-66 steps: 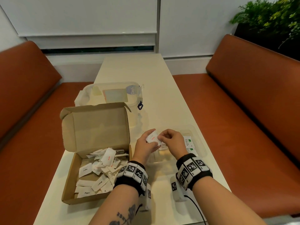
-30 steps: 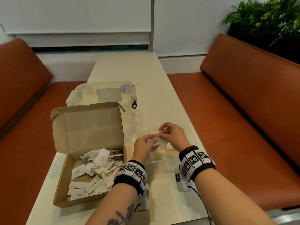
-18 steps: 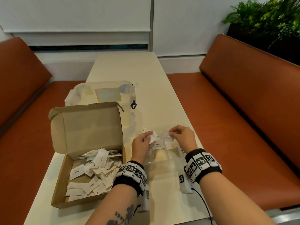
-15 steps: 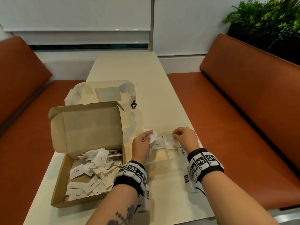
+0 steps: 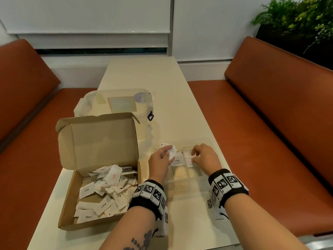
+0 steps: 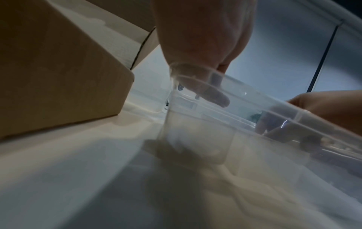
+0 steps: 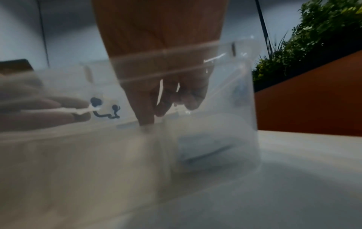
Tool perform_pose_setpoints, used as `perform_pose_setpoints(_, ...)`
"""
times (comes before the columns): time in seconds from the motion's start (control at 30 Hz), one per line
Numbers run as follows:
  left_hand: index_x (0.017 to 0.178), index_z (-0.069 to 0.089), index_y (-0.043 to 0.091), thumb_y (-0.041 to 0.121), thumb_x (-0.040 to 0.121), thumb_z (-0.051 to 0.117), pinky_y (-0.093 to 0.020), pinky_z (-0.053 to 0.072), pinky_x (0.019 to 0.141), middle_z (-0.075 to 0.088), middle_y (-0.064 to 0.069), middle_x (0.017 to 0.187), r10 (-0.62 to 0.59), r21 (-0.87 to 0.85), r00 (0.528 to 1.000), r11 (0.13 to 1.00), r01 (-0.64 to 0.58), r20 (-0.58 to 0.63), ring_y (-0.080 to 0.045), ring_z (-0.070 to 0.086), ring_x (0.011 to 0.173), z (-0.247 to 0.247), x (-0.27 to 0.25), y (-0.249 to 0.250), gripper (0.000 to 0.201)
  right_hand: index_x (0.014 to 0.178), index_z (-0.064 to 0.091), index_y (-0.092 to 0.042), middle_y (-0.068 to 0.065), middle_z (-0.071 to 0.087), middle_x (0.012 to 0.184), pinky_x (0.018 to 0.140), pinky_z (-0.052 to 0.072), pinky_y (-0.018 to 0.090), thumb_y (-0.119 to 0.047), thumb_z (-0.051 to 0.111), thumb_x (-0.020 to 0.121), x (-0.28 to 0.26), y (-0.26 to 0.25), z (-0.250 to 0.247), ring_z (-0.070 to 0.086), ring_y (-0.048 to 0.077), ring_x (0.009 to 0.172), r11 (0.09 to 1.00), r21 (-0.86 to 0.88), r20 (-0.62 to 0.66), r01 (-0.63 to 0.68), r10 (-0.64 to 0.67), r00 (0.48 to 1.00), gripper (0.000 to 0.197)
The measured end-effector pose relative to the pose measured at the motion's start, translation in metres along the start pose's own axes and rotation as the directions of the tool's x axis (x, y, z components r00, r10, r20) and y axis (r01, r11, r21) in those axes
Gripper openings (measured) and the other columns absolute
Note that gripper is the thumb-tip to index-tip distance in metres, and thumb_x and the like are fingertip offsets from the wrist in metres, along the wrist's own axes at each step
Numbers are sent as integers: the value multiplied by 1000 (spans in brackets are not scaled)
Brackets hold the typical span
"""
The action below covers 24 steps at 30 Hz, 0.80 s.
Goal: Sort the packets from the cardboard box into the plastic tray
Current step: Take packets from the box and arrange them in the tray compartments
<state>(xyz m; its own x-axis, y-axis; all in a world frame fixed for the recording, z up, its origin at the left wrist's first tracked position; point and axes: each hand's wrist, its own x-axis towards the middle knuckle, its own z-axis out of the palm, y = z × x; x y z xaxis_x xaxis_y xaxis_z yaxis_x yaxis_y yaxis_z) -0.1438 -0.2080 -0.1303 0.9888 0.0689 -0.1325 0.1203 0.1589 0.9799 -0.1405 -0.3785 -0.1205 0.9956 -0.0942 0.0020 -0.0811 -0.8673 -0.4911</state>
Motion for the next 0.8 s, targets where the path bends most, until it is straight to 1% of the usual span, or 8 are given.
perform_pose_setpoints(0.1,100,68,18,-2,97,43,-20,57,77,57,-10,122,8,5,1000,1000,-8,8,-17,60,103,0,0,0,32,78,63,-18,-2,58,85,68,43,25,-1,57,80,-3,-2,1,51,16,85,995,-93,66,45,-39,997,18)
perform_pose_setpoints(0.2,107,66,22,-3,96,42,-21,57,77,53,-7,127,8,8,1000,1000,-8,20,-21,57,113,0,0,0,36,83,68,-16,1,61,90,75,49,29,-1,50,85,-4,-2,3,53,17,88,986,-159,67,47,-36,997,24)
perform_pose_setpoints(0.47,118,62,19,-2,96,44,-24,58,78,48,-11,131,-5,47,1000,999,4,30,-26,54,116,0,-1,0,36,85,65,-17,-2,55,85,69,44,27,-3,48,86,-3,-6,5,52,18,83,979,-199,65,37,-25,998,23)
perform_pose_setpoints(0.57,119,62,19,-2,95,45,-21,58,75,49,-10,125,-3,62,1000,998,2,30,-24,55,110,0,-1,0,35,86,64,-17,-2,55,86,68,42,26,-4,49,86,-2,-7,6,54,18,83,984,-179,85,26,-11,996,20)
perform_pose_setpoints(0.63,117,62,20,-2,95,47,-19,57,72,46,-8,109,5,79,999,997,-8,34,-19,53,92,0,-2,0,35,91,63,-18,-2,58,86,67,41,25,-8,53,87,-2,-7,5,54,17,82,992,-127,47,3,3,999,14)
perform_pose_setpoints(0.7,114,62,23,-2,94,49,-19,57,71,41,-6,99,13,93,999,996,-18,53,-15,50,80,0,-3,1,35,90,63,-18,-5,57,79,61,39,22,-18,59,87,-5,-12,4,52,12,74,999,48,-74,-14,18,997,4)
perform_pose_setpoints(0.77,114,62,25,-3,92,52,-23,58,73,45,-7,103,8,82,997,997,-14,76,-18,55,85,1,-2,3,37,83,64,-18,-6,59,73,57,38,15,-24,64,86,-9,-21,3,51,5,66,957,288,-152,28,17,988,7)
perform_pose_setpoints(0.8,114,62,25,-4,91,54,-25,58,75,46,-7,108,-1,64,996,998,-5,84,-20,58,91,1,-3,3,38,81,65,-18,-7,60,71,57,37,12,-24,66,85,-11,-26,3,50,2,64,920,390,-140,50,6,990,8)
